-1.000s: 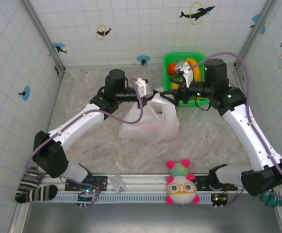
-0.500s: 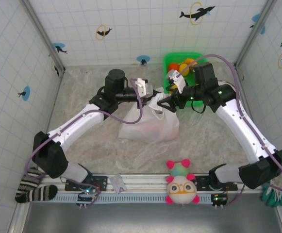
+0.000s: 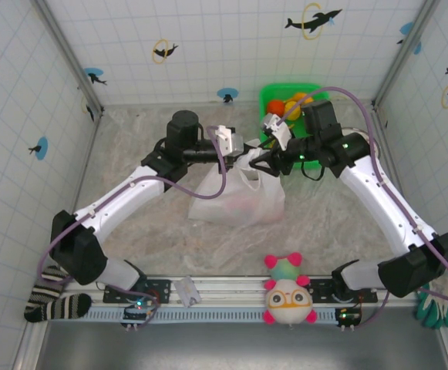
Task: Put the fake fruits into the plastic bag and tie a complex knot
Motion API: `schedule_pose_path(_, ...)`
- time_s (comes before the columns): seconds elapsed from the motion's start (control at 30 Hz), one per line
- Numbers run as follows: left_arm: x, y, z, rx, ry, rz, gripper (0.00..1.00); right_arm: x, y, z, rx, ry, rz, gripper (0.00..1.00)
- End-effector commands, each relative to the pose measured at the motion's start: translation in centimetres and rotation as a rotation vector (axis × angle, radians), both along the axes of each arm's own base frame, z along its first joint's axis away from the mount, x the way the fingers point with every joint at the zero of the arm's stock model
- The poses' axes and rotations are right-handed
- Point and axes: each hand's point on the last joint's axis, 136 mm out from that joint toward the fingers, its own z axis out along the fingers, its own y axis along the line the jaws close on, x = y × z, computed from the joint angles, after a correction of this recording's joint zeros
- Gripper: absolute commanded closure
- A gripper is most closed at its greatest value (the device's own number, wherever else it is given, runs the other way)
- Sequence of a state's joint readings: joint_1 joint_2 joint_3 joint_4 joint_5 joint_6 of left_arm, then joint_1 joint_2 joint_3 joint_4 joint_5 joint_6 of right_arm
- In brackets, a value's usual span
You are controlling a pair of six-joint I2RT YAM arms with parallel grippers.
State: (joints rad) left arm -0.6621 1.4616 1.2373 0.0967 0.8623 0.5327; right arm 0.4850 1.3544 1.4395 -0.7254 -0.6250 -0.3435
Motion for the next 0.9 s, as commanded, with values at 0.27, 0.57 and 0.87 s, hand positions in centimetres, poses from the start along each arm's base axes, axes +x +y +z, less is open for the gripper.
schedule_pose_path(0.27,-0.6,0.5,1.4,-0.014,-0.065,0.02,0.71,0.1,0.4,-0.1,0.006,0.012,0.007,0.75)
schedule_pose_path(0.57,-0.6,1.4,0.6,0.013,-0.038,0.079,0.54,0.3,0.5,-0.4,0.004,0.016,0.004,1.0)
schedule_pose_path(0.87,-0.8,5.3,2.3,-0.014,0.051,0.12,0.35,0.6,0.3,-0.5,-0.007,0.0,-0.011,1.0)
